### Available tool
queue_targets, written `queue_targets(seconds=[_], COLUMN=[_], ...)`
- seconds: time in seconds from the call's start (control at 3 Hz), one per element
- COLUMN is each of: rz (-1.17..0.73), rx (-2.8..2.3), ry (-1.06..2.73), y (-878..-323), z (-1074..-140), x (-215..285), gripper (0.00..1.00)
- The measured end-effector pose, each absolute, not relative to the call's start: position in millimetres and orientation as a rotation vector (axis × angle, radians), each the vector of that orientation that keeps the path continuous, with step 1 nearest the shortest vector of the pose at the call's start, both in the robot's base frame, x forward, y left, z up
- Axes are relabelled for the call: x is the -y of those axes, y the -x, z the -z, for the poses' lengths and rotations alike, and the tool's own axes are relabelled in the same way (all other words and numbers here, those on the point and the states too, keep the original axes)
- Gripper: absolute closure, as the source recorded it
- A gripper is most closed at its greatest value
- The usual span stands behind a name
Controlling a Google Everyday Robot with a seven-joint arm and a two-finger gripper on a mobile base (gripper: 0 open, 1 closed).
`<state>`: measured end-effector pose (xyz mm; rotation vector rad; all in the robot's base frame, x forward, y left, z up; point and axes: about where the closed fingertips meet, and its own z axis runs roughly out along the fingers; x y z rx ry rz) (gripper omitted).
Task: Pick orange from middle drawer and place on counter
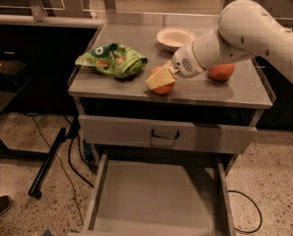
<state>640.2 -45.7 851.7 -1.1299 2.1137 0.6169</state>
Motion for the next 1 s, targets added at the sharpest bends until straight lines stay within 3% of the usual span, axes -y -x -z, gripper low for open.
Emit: queue_targets(seconds=[0.33,1.0], rz=[-0.623,-0.635], rx=[-2.114,-2.103], ry=[1.132,1.126], y=[-642.7,-644.9], z=[-849.9,-850.0], x=[45.8,45.4], gripper=[1.00,0.58])
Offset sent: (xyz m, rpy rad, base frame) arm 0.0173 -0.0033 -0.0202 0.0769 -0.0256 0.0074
